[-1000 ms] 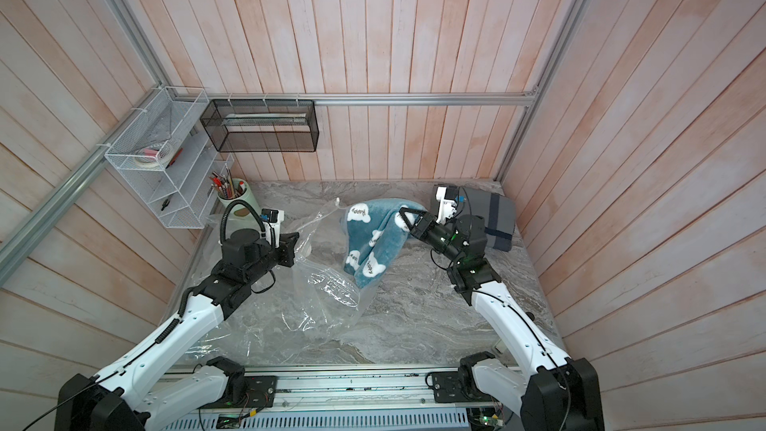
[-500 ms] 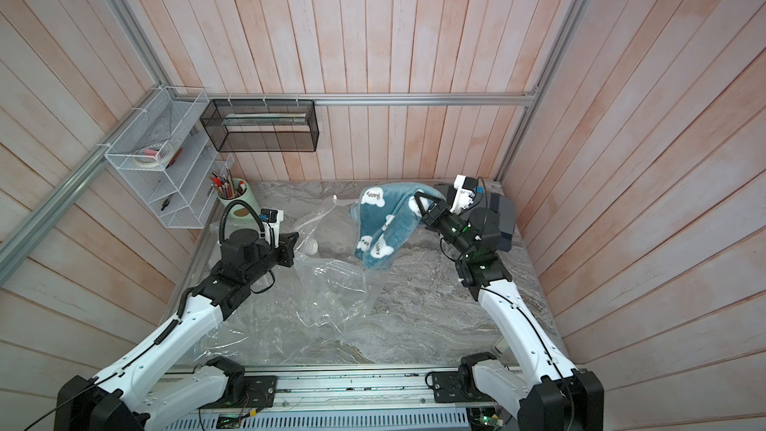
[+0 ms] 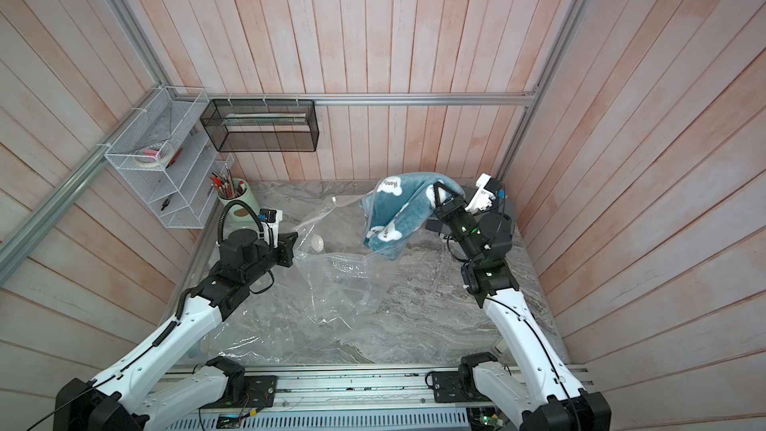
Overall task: Take the blanket out of the vacuum bag
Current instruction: Take out the blanket from the vacuum bag.
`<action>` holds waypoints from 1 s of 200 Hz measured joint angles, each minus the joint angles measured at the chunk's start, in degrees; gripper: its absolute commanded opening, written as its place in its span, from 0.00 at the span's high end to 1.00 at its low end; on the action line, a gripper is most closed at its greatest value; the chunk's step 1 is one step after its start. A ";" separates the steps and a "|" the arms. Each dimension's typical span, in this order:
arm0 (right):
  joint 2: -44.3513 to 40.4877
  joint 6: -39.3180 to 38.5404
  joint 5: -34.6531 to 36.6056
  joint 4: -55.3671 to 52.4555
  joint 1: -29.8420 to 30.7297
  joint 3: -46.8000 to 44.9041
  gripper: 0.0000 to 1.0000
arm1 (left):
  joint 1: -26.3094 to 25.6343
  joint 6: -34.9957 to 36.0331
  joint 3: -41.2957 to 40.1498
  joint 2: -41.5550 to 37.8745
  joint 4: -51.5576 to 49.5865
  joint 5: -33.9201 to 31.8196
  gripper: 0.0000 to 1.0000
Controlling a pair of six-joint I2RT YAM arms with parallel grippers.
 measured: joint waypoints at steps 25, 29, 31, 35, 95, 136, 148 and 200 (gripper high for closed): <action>-1.57 0.96 2.05 0.70 0.00 -1.49 1.00 | 0.00 0.11 0.00 -0.81 0.00 0.00 1.00; -1.46 1.09 2.16 0.70 0.00 -1.51 1.00 | 0.00 0.11 0.00 -1.01 0.02 0.02 1.00; -1.42 1.14 2.16 0.70 0.00 -1.53 1.00 | 0.00 0.11 0.00 -1.05 0.02 0.02 1.00; -1.29 1.16 2.19 0.70 0.00 -1.55 1.00 | 0.00 0.09 0.00 -1.18 0.02 0.07 1.00; 0.98 1.79 1.18 1.11 -0.26 -2.86 1.00 | 0.44 -0.09 2.56 1.86 1.64 12.31 1.00; 2.84 2.56 0.44 2.23 -0.37 -2.86 1.00 | 0.50 -0.48 5.20 12.20 4.22 28.24 1.00; 3.23 2.60 0.17 2.56 -0.37 -2.84 1.00 | 0.50 -0.76 5.20 14.43 4.04 30.82 1.00; 4.92 2.32 -0.22 3.17 -0.37 -1.88 1.00 | 0.50 -0.57 6.99 17.62 0.04 32.39 1.00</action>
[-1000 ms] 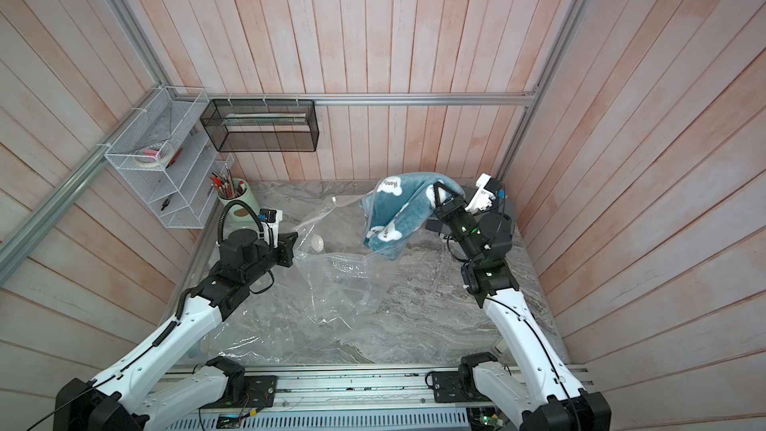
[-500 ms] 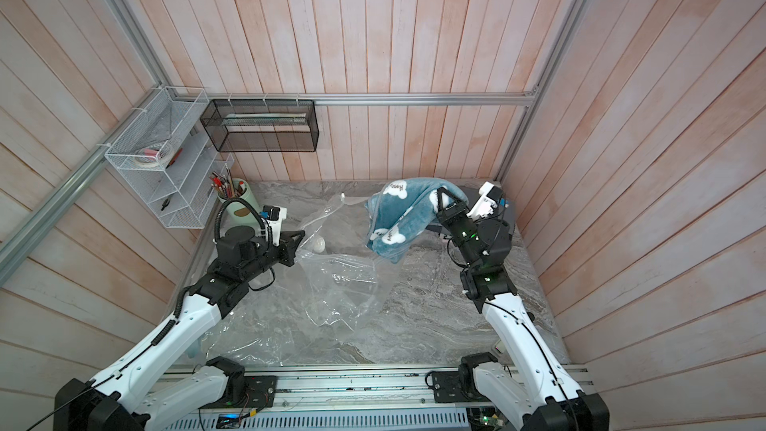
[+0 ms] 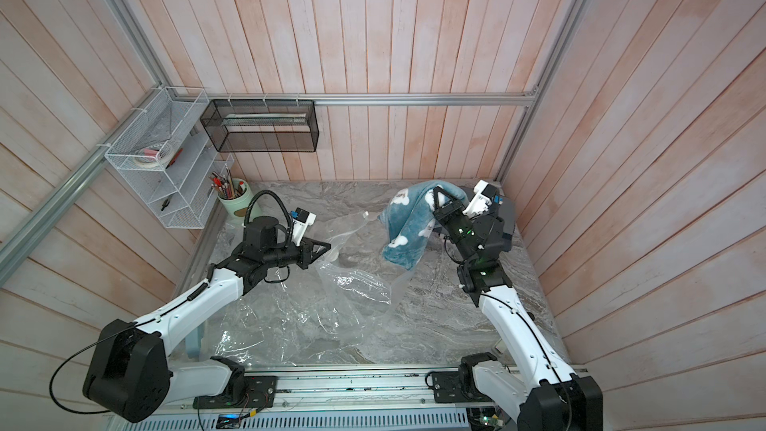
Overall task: Take the blanket out of the vacuum bag
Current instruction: Take out the blanket from the vacuum bag, then place the blanket at the center of the board.
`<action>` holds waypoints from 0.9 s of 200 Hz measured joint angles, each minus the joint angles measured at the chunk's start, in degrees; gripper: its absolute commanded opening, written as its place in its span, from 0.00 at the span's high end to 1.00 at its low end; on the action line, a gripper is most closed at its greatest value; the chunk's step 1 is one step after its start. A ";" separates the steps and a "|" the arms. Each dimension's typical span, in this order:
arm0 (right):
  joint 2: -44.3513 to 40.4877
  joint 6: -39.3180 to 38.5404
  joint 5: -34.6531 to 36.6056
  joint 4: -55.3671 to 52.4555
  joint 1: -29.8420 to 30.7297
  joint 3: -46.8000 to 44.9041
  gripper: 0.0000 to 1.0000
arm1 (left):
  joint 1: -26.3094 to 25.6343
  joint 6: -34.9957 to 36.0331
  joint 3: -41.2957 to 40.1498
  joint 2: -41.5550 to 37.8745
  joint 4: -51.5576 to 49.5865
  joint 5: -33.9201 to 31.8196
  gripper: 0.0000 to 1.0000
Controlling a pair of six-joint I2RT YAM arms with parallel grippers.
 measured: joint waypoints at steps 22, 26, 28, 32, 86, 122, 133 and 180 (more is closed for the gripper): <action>0.33 -0.20 0.04 -0.20 0.00 2.14 1.00 | -0.02 0.31 1.53 1.75 -3.50 -3.91 1.00; 0.33 -0.20 0.04 -0.17 0.00 2.56 1.00 | -0.02 0.31 1.66 1.92 -4.07 -4.81 1.00; 0.33 -0.22 0.04 -0.15 0.00 2.78 1.00 | -0.02 0.31 1.73 1.99 -4.35 -5.27 1.00; 0.31 -0.22 0.04 -0.11 0.00 3.21 1.00 | -0.02 0.31 1.79 2.08 -4.96 -6.51 1.00; -0.94 -1.90 0.70 -0.55 -0.83 5.25 1.00 | -0.07 0.00 1.84 1.31 -9.79 -22.34 1.00; -4.76 -2.80 1.36 -2.54 -4.26 3.96 1.00 | -0.07 0.04 1.84 -0.61 -10.43 -28.87 1.00; -6.21 -3.17 1.33 -2.75 -5.25 2.89 1.00 | -0.07 0.07 1.84 -1.25 -10.51 -30.23 1.00; -9.57 -4.28 1.09 -5.46 -7.65 -4.92 1.00 | 0.11 0.31 1.84 -4.24 -9.97 -33.66 1.00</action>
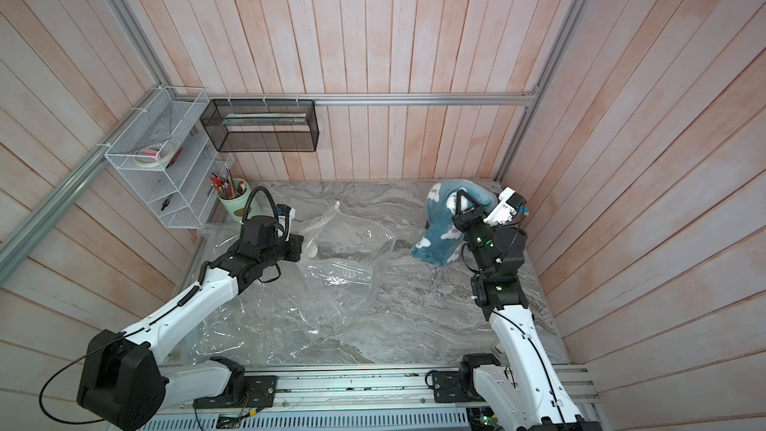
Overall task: Take the blanket out of the vacuum bag
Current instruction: Place the blanket at the center of the board.
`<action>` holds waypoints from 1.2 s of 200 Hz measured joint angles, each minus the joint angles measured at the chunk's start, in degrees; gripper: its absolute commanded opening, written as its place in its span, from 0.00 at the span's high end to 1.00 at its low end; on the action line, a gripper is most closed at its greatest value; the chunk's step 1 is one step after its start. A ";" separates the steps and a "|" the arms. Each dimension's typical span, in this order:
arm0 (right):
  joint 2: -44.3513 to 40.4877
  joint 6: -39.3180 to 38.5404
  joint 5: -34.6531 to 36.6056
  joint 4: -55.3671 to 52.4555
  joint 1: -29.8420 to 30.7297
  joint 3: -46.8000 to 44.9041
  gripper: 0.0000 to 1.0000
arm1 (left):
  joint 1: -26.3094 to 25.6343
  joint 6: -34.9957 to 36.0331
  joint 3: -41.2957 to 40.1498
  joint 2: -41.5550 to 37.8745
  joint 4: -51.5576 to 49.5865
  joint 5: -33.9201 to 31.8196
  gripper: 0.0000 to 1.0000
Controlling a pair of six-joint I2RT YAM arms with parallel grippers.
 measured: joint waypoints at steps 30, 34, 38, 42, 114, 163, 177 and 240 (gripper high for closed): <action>2.56 0.00 -0.55 -0.59 -1.27 -1.44 1.00 | 0.07 0.66 0.02 -0.11 0.04 -0.22 1.00; 3.32 0.00 -0.94 -0.50 -1.38 -1.05 1.00 | 0.07 0.66 0.02 -0.11 -0.04 -0.22 1.00; 4.11 0.02 -1.27 -0.46 -1.40 -0.66 1.00 | 0.07 0.68 0.02 -0.11 -0.13 -0.22 1.00; 4.98 0.02 -1.62 -0.35 -1.40 -0.11 1.00 | 0.11 0.70 0.02 -0.11 -0.17 -0.20 1.00; -5.53 2.47 1.79 -0.20 -2.80 -10.51 1.00 | 0.11 0.66 0.02 -0.55 -0.13 0.24 1.00; -27.96 2.47 9.38 -17.25 -10.03 -24.39 1.00 | 0.15 0.68 0.02 0.04 0.26 1.36 1.00; -31.74 1.97 10.49 -21.77 -11.15 -25.59 1.00 | 0.15 0.63 0.09 1.05 0.59 1.84 1.00; -30.23 -2.64 14.38 -32.74 -11.58 -27.23 1.00 | 0.15 0.63 0.76 3.06 1.38 4.09 1.00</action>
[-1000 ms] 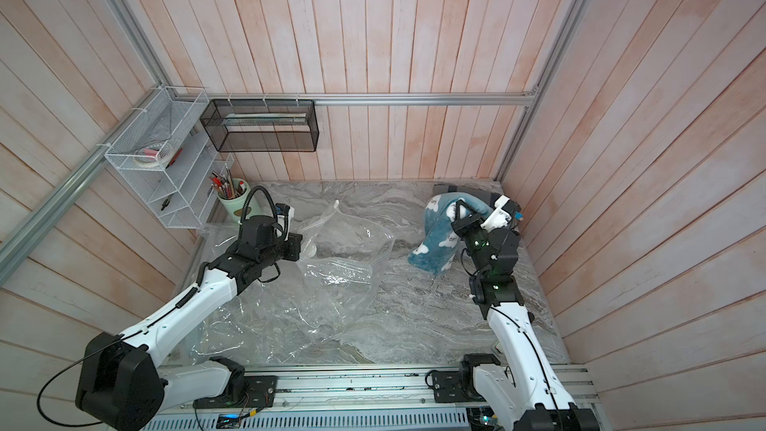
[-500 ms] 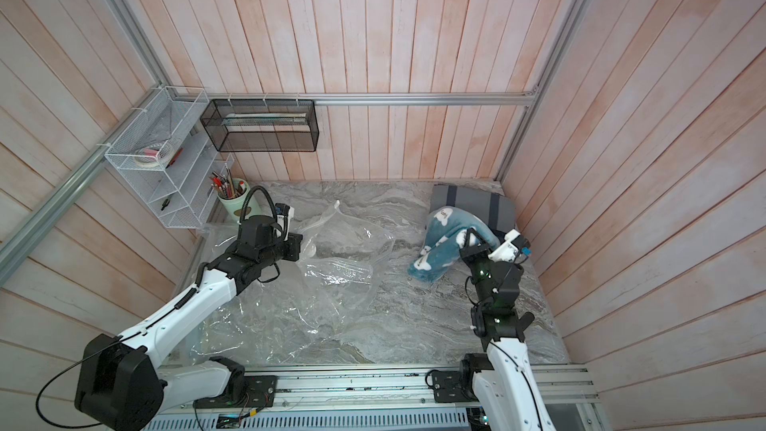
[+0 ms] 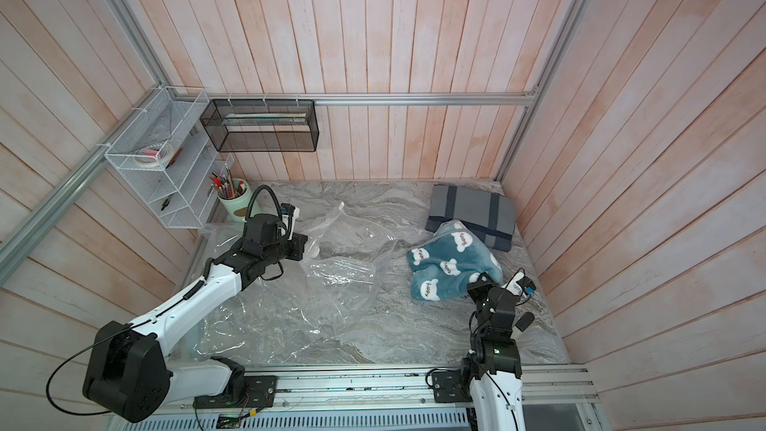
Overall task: Take the blanket out of the vacuum bag
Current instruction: Place the blanket at the center of the board.
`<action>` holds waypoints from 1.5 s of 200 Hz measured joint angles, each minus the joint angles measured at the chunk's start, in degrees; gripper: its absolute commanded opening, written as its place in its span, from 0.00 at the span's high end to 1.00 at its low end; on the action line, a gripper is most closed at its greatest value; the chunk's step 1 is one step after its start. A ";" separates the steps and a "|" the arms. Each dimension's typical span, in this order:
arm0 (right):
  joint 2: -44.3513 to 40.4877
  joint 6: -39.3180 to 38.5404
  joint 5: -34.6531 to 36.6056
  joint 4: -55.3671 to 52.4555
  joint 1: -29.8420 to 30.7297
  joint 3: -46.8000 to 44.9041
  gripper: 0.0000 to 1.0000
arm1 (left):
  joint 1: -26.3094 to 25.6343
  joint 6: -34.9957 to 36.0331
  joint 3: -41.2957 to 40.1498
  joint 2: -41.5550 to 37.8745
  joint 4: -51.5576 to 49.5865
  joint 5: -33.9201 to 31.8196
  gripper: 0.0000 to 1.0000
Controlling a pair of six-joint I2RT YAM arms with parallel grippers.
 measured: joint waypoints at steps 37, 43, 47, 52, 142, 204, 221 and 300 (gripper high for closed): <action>3.23 -3.61 3.78 -4.66 0.00 0.04 1.00 | 0.00 0.04 -0.02 -1.07 -0.15 -0.02 1.00; 3.23 -3.96 4.44 -5.33 0.00 0.17 1.00 | 0.00 0.07 -0.04 -1.42 -0.22 0.00 1.00; 3.23 -4.20 4.90 -5.77 0.00 0.24 1.00 | 0.00 0.07 -0.09 -1.68 -0.17 -0.02 1.00; 3.23 -4.44 5.29 -6.25 0.00 0.37 1.00 | 0.00 0.11 -0.15 -1.99 -0.17 -0.02 1.00; 9.94 -1.81 9.29 -16.76 0.00 8.90 0.61 | 0.00 0.15 -0.33 -2.78 1.20 1.75 1.00; 19.39 2.40 11.15 -28.00 2.10 18.03 0.61 | 0.00 -0.92 -0.57 -2.67 3.19 3.61 1.00; 19.65 4.22 10.91 -31.93 2.38 19.61 0.60 | 0.00 -1.40 -0.63 -2.67 3.72 4.15 1.00; 14.05 4.79 10.27 -42.36 3.19 25.20 0.44 | 0.00 -3.76 -1.86 -2.67 7.19 7.10 1.00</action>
